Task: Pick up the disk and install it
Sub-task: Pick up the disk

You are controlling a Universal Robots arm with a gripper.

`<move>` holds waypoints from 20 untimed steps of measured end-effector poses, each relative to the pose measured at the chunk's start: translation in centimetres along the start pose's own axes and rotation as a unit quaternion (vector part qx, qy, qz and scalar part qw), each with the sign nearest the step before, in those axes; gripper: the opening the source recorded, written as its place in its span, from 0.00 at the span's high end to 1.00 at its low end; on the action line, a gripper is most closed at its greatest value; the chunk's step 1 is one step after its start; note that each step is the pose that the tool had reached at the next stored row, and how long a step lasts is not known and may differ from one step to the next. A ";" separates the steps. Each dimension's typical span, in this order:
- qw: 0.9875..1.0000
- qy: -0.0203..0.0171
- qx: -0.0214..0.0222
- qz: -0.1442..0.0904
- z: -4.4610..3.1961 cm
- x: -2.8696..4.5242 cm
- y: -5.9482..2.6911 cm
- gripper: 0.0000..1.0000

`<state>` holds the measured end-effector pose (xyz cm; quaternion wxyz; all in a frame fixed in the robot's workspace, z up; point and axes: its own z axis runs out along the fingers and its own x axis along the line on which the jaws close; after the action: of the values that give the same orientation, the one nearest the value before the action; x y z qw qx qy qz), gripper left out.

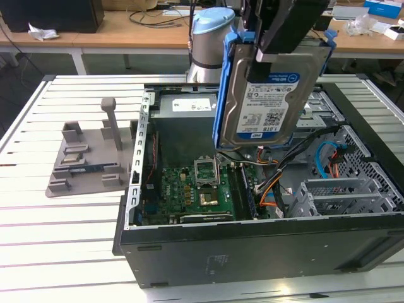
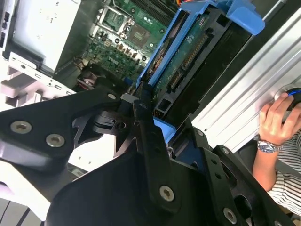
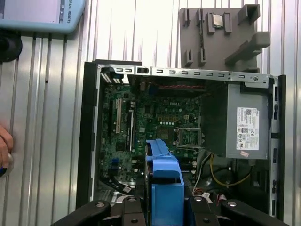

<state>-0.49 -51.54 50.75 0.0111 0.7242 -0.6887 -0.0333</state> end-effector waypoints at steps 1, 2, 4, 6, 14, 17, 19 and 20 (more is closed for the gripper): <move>1.000 0.000 0.000 0.000 0.01 0.22 -0.07 0.63; 1.000 0.000 0.000 0.000 0.01 0.44 -0.15 0.63; 1.000 0.000 0.000 0.000 0.01 0.87 -0.30 0.63; 1.000 0.000 0.000 0.000 0.03 1.45 -0.51 0.63; 1.000 0.000 -0.001 0.000 0.10 4.98 -1.43 0.63; 1.000 0.000 -0.002 0.000 0.13 5.88 -1.71 0.63; 1.000 0.000 -0.002 0.000 0.17 6.47 -1.93 0.63; 1.000 0.000 -0.002 0.000 0.18 6.72 -2.02 0.63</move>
<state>1.84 -58.14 50.22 0.0126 0.7241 -0.6886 -0.0349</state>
